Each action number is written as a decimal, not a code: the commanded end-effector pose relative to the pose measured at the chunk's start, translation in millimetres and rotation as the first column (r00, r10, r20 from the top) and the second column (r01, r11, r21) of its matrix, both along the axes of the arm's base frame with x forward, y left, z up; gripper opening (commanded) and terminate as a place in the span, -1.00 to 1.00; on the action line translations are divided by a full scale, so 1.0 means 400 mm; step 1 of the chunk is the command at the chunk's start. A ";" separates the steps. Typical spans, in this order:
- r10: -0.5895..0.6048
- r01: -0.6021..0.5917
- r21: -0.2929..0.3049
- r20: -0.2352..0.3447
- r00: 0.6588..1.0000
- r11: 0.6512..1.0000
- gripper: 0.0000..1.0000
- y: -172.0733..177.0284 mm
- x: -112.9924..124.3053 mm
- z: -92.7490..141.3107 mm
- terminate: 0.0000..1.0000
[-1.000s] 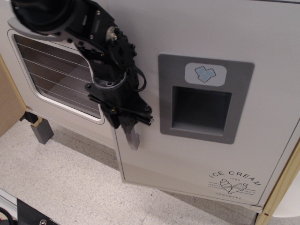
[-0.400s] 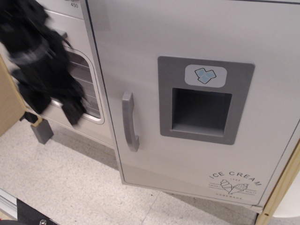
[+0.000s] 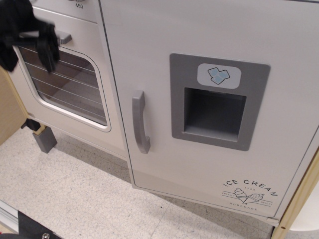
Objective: Open fridge
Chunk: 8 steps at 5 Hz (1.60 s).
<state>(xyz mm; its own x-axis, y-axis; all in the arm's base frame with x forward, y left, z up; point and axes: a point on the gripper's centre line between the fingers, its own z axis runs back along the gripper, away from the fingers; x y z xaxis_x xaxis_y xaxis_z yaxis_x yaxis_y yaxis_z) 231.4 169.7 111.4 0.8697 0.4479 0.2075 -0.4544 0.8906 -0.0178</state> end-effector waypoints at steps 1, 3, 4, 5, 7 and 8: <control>0.119 -0.119 -0.003 0.039 0.992 0.993 1.00 -0.016 0.078 0.058 -1.00; 0.078 -0.079 0.005 0.062 0.995 0.997 1.00 -0.139 0.106 0.043 -1.00; 0.054 -0.055 0.009 0.079 0.995 0.998 1.00 -0.175 0.105 0.044 -1.00; 0.010 -0.010 0.003 0.073 0.997 1.000 1.00 -0.194 0.078 0.048 -1.00; -0.050 0.048 0.065 0.030 0.998 0.997 1.00 -0.126 0.093 0.086 -1.00; 0.036 -0.043 0.093 0.082 0.996 0.995 1.00 -0.080 0.145 0.115 -1.00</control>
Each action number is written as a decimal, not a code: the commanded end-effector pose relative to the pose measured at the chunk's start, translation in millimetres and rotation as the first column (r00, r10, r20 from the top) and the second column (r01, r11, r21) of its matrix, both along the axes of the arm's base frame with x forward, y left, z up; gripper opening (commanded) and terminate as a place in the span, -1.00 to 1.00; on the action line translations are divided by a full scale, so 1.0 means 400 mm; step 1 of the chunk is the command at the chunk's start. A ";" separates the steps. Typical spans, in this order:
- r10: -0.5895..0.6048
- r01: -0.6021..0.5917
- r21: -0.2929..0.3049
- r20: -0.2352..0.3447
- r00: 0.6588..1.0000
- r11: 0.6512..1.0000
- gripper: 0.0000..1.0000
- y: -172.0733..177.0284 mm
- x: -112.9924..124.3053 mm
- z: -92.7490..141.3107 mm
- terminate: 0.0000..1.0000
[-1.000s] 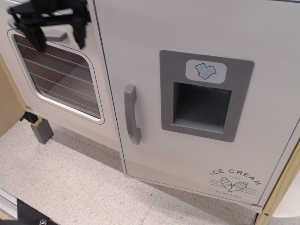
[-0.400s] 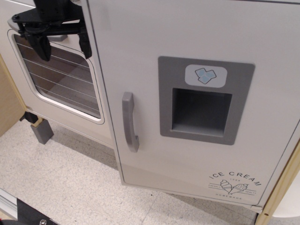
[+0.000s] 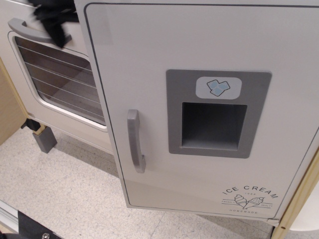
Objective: Open fridge
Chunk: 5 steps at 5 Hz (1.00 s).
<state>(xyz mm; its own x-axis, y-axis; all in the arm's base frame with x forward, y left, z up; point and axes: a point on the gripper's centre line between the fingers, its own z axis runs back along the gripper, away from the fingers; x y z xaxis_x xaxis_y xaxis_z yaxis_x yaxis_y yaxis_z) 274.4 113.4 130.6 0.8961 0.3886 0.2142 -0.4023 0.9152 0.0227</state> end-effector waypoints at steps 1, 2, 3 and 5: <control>0.072 -0.074 0.031 0.077 0.994 0.997 1.00 0.027 0.044 0.060 -1.00; -0.044 0.044 -0.025 0.020 0.999 0.999 1.00 -0.095 -0.027 0.034 -1.00; -0.105 0.104 -0.066 -0.012 0.994 0.992 1.00 -0.145 -0.053 0.049 -1.00; -0.244 0.239 -0.090 -0.044 0.969 0.967 1.00 -0.246 -0.167 0.044 -1.00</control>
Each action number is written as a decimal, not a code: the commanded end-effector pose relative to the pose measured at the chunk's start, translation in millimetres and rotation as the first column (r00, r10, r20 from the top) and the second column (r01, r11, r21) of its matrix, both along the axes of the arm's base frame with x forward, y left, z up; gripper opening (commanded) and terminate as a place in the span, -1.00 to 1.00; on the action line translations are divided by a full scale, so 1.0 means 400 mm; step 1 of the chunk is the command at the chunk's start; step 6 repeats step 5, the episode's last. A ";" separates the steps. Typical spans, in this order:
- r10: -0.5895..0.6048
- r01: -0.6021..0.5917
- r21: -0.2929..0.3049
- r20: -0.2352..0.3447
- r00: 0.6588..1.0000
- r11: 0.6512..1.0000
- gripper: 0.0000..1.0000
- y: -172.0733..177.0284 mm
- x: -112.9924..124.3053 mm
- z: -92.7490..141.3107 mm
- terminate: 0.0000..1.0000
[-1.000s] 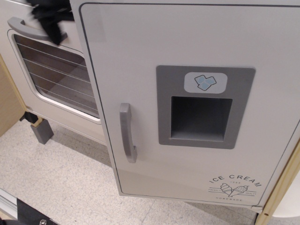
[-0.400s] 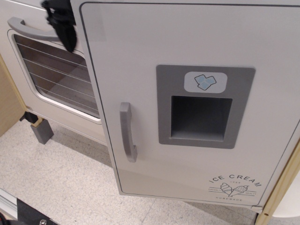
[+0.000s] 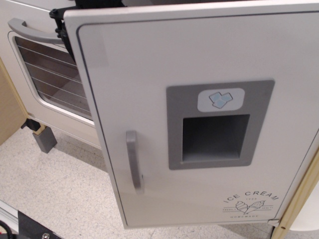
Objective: Open fridge
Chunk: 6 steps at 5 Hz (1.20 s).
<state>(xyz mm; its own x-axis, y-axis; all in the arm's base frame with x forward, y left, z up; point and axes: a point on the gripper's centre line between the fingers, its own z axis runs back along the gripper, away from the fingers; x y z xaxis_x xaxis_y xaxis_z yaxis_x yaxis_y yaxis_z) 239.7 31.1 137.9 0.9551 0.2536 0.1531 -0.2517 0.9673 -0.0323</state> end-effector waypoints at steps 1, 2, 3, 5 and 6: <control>-0.138 0.137 -0.032 -0.012 0.990 0.990 1.00 -0.087 -0.140 0.023 -1.00; -0.195 0.192 -0.057 -0.054 0.979 0.980 1.00 -0.140 -0.188 0.018 -1.00; -0.262 0.259 -0.061 -0.056 0.963 0.964 1.00 -0.178 -0.228 0.016 -1.00; -0.360 0.357 -0.064 -0.043 0.932 0.932 1.00 -0.222 -0.302 0.031 1.00; -0.360 0.357 -0.064 -0.043 0.932 0.932 1.00 -0.222 -0.302 0.031 1.00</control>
